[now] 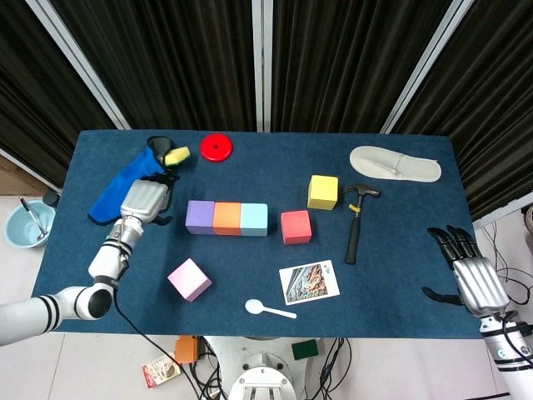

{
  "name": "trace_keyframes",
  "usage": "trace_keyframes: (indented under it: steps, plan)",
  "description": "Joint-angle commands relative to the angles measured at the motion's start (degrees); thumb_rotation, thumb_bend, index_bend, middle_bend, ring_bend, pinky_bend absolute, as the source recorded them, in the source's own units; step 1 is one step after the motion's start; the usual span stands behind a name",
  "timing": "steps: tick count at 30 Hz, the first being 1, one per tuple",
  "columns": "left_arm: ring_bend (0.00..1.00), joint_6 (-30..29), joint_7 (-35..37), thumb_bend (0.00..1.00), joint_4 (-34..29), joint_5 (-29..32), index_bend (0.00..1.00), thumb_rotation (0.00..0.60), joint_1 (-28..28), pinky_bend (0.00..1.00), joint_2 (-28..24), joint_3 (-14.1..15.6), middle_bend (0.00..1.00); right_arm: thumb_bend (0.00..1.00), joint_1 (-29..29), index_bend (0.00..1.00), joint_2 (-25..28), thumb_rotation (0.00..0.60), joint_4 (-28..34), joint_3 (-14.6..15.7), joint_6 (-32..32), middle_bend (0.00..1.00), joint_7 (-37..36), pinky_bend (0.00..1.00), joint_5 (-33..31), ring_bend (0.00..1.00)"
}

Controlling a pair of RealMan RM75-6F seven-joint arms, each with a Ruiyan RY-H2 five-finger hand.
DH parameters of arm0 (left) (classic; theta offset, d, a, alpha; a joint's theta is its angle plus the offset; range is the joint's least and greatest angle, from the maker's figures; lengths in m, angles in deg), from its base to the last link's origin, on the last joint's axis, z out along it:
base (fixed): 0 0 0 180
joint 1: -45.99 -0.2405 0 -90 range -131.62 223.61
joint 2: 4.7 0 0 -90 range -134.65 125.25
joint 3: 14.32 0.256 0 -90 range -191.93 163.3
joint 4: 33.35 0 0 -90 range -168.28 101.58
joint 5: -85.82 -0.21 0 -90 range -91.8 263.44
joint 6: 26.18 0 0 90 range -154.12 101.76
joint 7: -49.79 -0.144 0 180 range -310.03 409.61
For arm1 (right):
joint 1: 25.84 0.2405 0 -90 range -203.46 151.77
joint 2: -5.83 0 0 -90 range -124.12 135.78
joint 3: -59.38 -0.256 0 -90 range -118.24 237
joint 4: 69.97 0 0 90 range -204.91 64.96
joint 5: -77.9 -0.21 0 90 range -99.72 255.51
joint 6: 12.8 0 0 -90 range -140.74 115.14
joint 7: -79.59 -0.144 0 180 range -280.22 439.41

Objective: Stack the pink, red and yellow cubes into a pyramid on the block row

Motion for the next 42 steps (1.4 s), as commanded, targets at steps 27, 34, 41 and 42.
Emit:
trace_keyframes:
  steps: [27, 34, 41, 42]
  plan:
    - [0.09, -1.6, -11.8, 0.18, -25.7, -36.5, 0.1, 0.6, -9.5, 0.18, -16.6, 13.9, 0.03, 0.06, -0.7, 0.0, -0.7, 0.6, 2.1, 1.0, 2.3, 0.07, 2.8, 0.04, 2.7, 0.0]
    - [0.07, -0.3, -14.6, 0.18, -26.5, -35.5, 0.07, 0.6, -10.0, 0.17, -15.6, 14.2, 0.01, 0.06, -1.2, 0.0, -1.0, 0.6, 1.9, 1.4, 3.0, 0.07, 2.8, 0.04, 3.2, 0.0]
    - [0.07, 0.5, -15.9, 0.18, -24.8, -35.0, 0.07, 0.6, -10.1, 0.16, -13.4, 13.5, 0.01, 0.06, -1.7, 0.0, -1.0, 0.6, 2.1, 1.6, 3.6, 0.07, 3.0, 0.04, 3.4, 0.0]
    - [0.07, 0.6, -15.9, 0.18, -24.5, -35.0, 0.07, 0.6, -10.1, 0.16, -13.0, 13.5, 0.01, 0.06, -1.7, 0.0, -1.0, 0.6, 2.1, 1.6, 3.6, 0.07, 3.0, 0.04, 3.3, 0.0]
